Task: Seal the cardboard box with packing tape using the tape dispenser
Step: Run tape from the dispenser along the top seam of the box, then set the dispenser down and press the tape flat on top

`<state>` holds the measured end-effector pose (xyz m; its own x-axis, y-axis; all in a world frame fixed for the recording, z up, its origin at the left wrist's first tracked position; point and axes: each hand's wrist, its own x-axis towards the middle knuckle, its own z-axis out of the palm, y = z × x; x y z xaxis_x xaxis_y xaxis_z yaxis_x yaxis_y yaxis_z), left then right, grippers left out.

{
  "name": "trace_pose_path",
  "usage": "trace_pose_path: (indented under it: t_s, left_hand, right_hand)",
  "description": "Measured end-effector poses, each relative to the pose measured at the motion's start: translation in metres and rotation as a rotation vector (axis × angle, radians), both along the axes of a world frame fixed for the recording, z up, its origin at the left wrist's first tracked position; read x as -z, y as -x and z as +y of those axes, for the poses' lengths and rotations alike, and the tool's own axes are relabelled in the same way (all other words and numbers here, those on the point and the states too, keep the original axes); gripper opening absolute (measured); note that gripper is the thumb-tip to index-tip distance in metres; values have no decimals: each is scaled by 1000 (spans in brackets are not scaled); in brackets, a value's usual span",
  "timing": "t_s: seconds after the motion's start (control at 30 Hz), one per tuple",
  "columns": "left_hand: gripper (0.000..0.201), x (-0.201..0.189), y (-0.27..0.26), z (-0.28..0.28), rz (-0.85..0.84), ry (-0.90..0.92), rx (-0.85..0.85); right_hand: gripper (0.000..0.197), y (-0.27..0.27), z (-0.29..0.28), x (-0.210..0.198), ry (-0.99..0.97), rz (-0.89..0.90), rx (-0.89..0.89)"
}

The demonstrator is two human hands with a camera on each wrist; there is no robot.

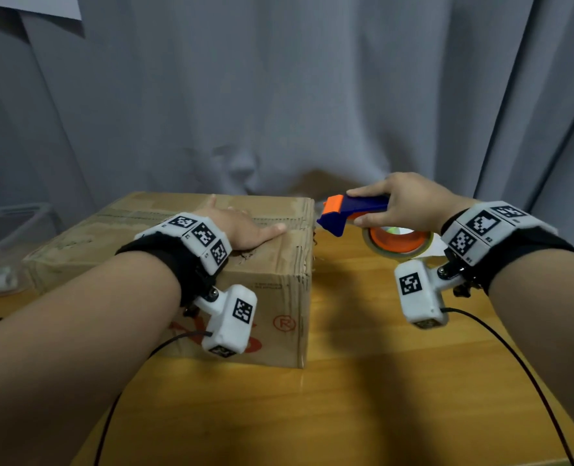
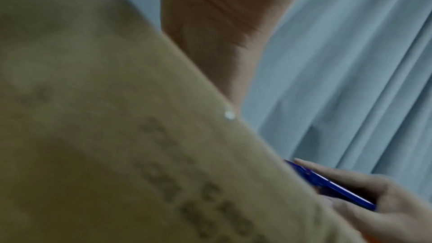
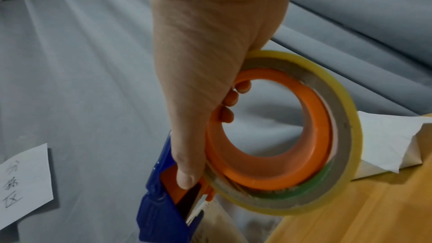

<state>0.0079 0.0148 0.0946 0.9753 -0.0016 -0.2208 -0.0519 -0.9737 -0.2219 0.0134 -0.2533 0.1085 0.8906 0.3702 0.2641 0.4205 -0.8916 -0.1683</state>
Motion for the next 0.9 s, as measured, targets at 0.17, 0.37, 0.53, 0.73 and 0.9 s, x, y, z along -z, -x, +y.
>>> trace_pose_path:
  t_s: [0.17, 0.37, 0.53, 0.73, 0.9]
  left_hand:
    - [95, 0, 8, -45, -183, 159, 258]
    - [74, 21, 3, -51, -242, 463, 268]
    - [72, 23, 10, -45, -378, 484, 194]
    - [58, 24, 12, -45, -364, 526, 133]
    - [57, 27, 13, -45, -402, 582, 70]
  right_hand:
    - [57, 2, -2, -1, -6, -53, -8]
    - [61, 1, -7, 8, -176, -17, -24]
    - [60, -1, -4, 36, -225, -41, -32]
    - [59, 3, -3, 68, -340, -101, 12]
    - [59, 6, -25, 93, -448, -99, 8]
